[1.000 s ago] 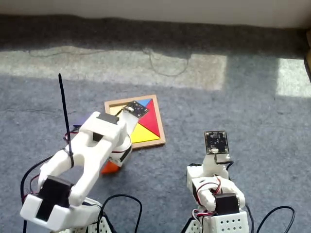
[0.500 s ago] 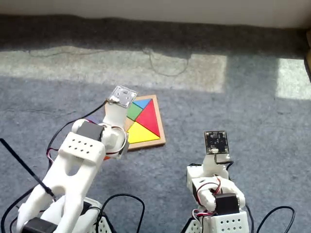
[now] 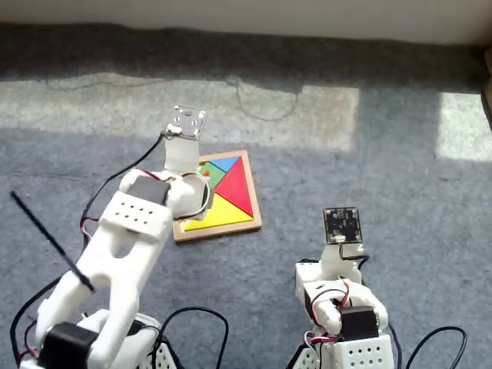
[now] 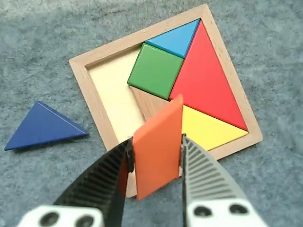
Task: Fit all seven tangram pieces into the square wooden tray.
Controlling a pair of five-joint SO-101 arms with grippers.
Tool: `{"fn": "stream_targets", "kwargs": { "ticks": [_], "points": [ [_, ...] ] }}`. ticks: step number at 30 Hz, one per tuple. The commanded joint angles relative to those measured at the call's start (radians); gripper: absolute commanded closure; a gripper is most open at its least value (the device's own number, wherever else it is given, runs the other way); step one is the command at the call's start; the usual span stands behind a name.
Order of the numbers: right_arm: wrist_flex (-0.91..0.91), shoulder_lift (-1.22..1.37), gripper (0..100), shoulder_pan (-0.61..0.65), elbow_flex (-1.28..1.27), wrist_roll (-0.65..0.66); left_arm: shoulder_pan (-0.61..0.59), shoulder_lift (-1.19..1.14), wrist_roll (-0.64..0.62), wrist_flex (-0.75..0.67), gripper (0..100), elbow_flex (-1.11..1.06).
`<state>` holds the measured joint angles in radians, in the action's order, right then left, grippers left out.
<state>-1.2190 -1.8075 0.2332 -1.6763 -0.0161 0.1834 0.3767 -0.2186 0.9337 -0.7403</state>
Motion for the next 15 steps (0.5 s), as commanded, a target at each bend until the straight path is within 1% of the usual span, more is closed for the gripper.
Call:
{"fn": "stream_targets", "kwargs": {
  "ticks": [1,6,15],
  "points": [
    [-0.004,-0.005,98.9,-0.012,-0.153,-0.006,-0.004,-0.137,-0.048,-0.051,99,0.082],
    [-0.004,-0.005,98.9,-0.012,-0.153,-0.006,-0.036,-0.282,-0.052,-0.049,99,0.156],
    [-0.004,-0.005,98.9,-0.012,-0.153,-0.006,-0.065,-0.292,-0.046,-0.049,98,0.162]
  ]
}}
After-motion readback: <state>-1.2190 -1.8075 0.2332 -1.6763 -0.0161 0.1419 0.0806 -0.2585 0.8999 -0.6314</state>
